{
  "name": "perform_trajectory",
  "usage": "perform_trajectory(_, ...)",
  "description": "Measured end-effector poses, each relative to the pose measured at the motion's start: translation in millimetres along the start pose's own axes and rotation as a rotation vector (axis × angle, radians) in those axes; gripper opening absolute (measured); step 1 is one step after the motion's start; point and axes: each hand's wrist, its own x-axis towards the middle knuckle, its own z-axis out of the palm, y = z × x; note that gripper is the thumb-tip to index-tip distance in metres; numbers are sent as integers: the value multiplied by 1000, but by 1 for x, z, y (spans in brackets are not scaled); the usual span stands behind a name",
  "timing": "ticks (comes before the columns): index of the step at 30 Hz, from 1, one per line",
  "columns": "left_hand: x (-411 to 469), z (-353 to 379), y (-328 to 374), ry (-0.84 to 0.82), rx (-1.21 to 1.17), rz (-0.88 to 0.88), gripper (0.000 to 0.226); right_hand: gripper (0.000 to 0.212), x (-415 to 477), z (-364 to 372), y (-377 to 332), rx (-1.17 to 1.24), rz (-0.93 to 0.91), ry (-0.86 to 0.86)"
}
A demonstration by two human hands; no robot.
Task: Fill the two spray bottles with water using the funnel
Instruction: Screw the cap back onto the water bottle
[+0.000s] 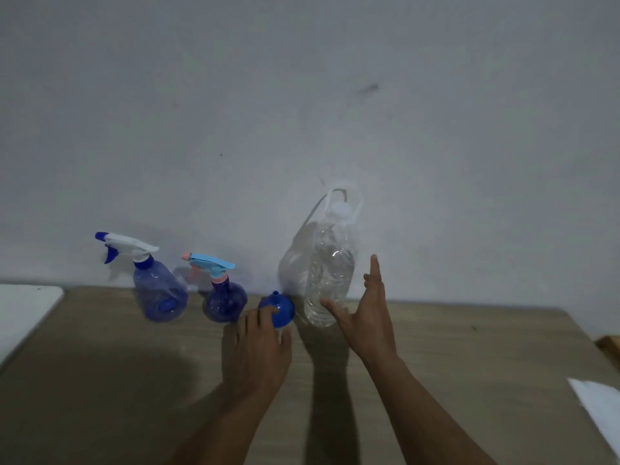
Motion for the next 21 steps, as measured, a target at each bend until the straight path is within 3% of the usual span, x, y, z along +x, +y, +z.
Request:
perform_trajectory(5,-13,-35,56,-30,-163,139,27,91,-20,-48,16,-122,12,27)
perform_trajectory(10,-7,-30,118,-208,-245,386,32,61,-46,-110,51,-288,116,59)
perform_trajectory(21,-38,63,276,-512,-99,816,38,48,-110,-233,161,-385,456,166)
